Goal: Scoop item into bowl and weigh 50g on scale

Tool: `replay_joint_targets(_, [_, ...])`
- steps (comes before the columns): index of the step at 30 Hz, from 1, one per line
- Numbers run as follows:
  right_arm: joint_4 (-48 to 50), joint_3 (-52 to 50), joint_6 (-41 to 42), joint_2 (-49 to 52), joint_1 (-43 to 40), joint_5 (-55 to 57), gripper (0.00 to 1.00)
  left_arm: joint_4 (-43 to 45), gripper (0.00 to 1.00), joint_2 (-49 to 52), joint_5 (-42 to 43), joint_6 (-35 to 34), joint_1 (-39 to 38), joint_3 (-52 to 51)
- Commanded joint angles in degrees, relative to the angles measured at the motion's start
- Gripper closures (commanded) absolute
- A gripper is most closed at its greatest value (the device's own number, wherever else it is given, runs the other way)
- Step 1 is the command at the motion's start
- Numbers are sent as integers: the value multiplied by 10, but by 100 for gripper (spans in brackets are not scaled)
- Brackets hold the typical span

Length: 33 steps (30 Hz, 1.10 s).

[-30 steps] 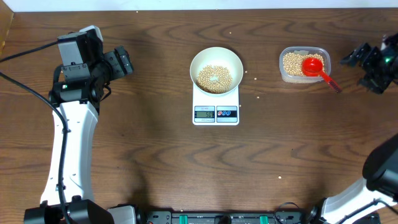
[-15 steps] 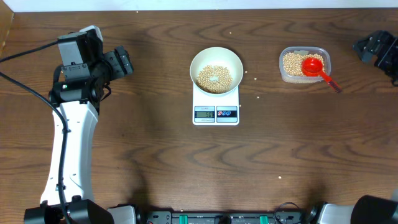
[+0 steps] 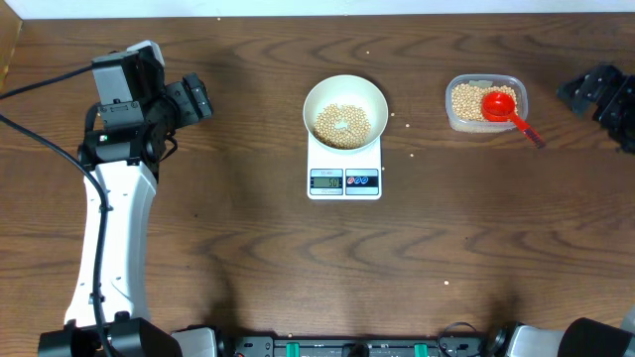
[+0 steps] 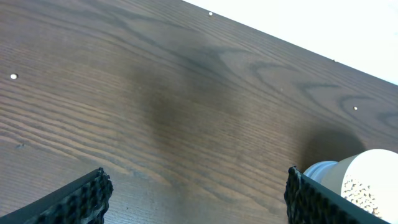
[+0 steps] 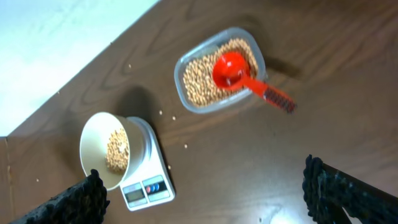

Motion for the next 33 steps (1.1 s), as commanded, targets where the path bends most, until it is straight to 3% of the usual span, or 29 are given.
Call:
replay_joint_targets(1, [-51, 8, -42, -8, 0, -5, 1, -2, 9, -1, -5, 8, 1, 5])
replay_joint_targets(7, [-79, 6, -110, -22, 5, 8, 1, -1, 9, -1, -6, 8, 1, 5])
replay_joint_targets(13, [21, -57, -115, -134, 84, 134, 1, -2, 9, -1, -5, 8, 1, 5])
replay_joint_targets(26, [403, -513, -78, -531, 119, 169, 1, -2, 9, -1, -5, 8, 1, 5])
replay_joint_targets(33, [504, -698, -70, -674, 169, 234, 1, -2, 9, -1, -5, 8, 1, 5])
